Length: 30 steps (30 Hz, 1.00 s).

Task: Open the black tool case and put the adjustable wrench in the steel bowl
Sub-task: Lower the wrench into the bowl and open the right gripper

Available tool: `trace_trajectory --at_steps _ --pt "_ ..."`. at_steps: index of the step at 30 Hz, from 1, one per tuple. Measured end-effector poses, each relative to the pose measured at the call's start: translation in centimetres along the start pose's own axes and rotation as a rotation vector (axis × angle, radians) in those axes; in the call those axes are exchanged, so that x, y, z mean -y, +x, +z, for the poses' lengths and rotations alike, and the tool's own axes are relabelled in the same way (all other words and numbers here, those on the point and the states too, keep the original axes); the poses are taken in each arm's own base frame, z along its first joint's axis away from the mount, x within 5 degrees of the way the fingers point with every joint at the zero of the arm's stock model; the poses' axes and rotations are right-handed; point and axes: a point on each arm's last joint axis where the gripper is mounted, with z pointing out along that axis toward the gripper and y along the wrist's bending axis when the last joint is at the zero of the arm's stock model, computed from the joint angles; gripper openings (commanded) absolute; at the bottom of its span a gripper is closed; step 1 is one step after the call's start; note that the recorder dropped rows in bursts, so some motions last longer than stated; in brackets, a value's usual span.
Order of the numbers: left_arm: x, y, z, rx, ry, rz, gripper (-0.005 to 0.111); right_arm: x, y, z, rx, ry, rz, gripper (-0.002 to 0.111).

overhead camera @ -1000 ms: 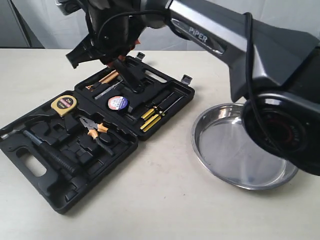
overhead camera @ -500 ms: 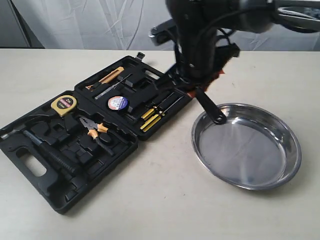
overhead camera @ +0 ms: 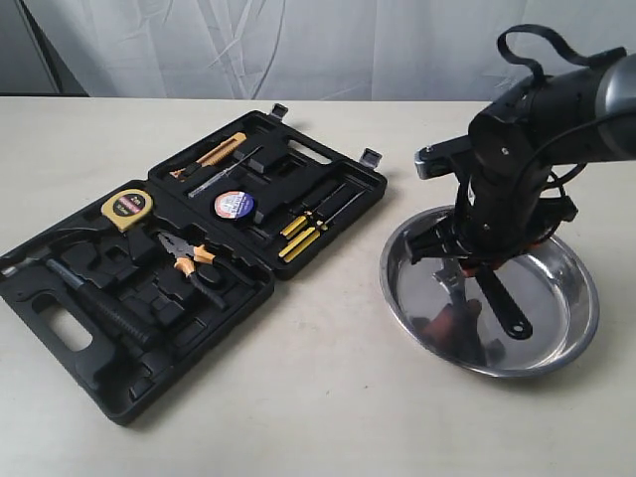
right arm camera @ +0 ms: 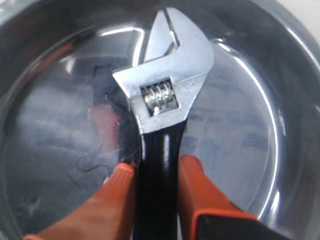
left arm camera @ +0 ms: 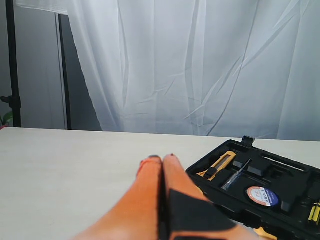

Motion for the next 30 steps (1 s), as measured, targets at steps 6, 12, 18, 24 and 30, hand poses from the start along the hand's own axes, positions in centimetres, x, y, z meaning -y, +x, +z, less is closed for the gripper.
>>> trace_trajectory --at_steps 6,12,18,24,30 --pt "0.0 0.0 0.0 0.000 0.000 0.000 0.000 -0.2 0.2 2.8 -0.053 0.016 0.001 -0.001" --pt "0.0 0.0 0.0 0.000 0.000 0.000 0.000 -0.3 0.2 3.8 -0.069 0.028 0.051 -0.001" --pt "0.0 0.0 0.0 0.000 0.000 0.000 0.000 -0.3 0.2 3.8 -0.064 0.030 0.056 -0.001" --pt "0.0 0.0 0.0 0.000 0.000 0.000 0.000 -0.3 0.2 3.8 -0.064 0.031 0.054 0.020" --pt "0.0 0.0 0.0 0.000 0.000 0.000 0.000 -0.2 0.3 3.8 -0.079 0.040 0.053 0.041"
